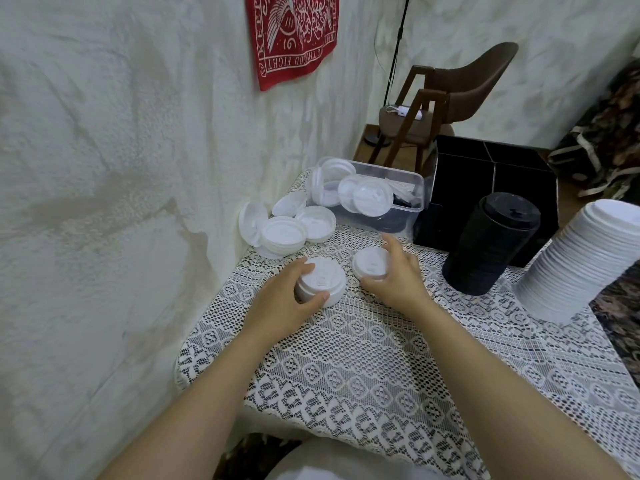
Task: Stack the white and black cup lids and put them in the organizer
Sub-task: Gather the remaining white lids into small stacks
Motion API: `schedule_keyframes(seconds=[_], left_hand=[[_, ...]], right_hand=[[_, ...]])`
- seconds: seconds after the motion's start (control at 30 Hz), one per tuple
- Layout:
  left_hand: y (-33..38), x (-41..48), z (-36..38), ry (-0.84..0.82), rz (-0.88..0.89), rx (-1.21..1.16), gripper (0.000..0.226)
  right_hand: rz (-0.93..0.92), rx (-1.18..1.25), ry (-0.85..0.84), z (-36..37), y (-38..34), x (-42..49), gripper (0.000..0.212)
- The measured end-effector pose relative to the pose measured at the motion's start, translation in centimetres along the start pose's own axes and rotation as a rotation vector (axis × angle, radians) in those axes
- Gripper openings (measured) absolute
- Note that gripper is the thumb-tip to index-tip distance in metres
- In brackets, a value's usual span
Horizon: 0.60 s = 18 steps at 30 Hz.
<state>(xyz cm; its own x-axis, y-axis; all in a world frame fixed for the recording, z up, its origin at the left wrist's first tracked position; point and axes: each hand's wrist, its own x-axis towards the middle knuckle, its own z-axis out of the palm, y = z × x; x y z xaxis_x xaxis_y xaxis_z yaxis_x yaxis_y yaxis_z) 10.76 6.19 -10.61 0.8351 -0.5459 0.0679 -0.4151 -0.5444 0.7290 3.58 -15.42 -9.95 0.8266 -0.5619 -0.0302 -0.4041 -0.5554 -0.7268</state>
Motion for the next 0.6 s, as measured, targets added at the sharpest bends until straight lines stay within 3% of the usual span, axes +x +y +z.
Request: schedule_keyframes(seconds=[0.33, 0.6], left_hand=[[0.7, -0.3, -0.3, -0.012, 0.008, -0.007, 0.073], [1.1, -0.5, -0.5, 0.003, -0.014, -0.068, 0.083]], right_hand=[[-0.185, 0.137, -0.013, -0.8, -1.5, -0.6, 0.091], [-0.381, 0.072, -0.204, 0.7, -4.8, -1.8, 0.079]])
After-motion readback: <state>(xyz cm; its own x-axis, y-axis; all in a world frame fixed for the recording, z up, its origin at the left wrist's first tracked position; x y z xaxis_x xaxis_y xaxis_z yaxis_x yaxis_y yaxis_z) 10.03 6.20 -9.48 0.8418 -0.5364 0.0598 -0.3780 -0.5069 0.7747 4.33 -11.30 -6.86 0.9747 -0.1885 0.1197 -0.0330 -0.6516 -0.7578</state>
